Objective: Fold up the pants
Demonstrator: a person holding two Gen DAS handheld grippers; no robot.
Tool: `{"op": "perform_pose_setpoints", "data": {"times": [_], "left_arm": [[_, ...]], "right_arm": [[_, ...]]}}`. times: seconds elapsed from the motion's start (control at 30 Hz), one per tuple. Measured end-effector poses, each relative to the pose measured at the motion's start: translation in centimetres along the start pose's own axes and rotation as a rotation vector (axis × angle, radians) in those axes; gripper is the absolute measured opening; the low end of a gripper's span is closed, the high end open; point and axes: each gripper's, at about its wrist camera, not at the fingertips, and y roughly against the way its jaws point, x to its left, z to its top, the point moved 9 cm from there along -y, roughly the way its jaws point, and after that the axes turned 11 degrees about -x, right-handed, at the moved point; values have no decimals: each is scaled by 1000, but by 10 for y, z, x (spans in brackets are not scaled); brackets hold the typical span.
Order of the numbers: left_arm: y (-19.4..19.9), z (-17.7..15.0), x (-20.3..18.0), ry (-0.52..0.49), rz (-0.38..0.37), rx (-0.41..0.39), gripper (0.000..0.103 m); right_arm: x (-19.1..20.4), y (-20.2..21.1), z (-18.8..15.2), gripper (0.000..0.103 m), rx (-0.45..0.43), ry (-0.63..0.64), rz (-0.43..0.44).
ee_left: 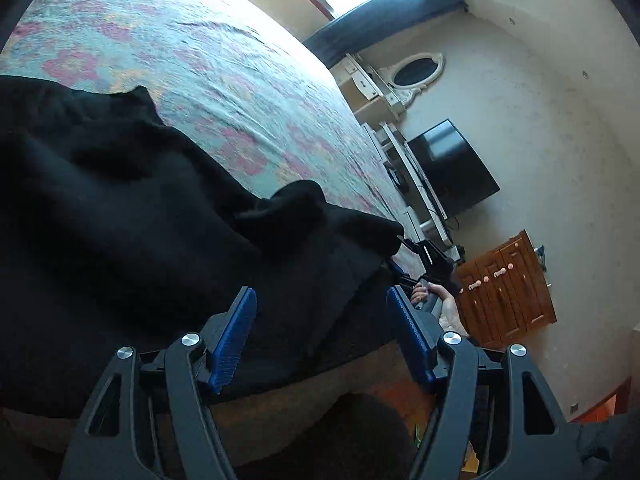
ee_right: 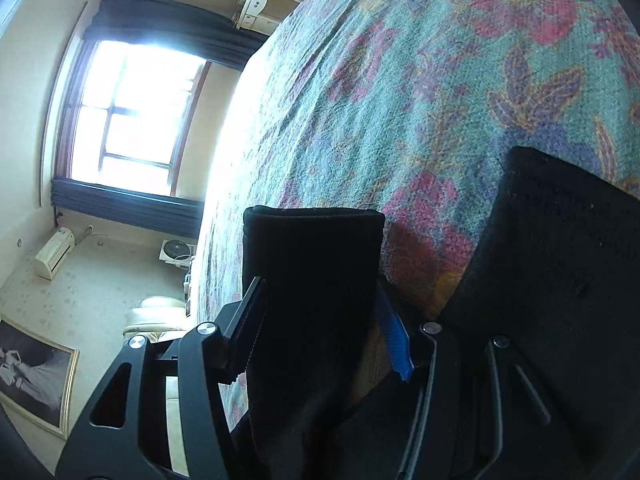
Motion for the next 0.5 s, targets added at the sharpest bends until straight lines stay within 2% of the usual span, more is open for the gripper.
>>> {"op": "perform_pose_setpoints", "data": {"times": [0.07,0.13,0.27,0.43,0.5], "left_arm": [[-30,-16,-17,34,-34,32,67],[-59,-33,-31,47,-48,62,67],[-109,-60,-47,24,9,72,67],[-132,-63,-54,30,52,-35,67],[-130,-64,-56,100,57,-66,67]], "right_arm": [[3,-6,-2,41,21,53,-17],[3,-15,-6,11,65,66,-7],[-2,-6,-7,8,69,54,28],[-7,17,4,8,66,54,88],[-4,23,5,8,74,62,101]]}}
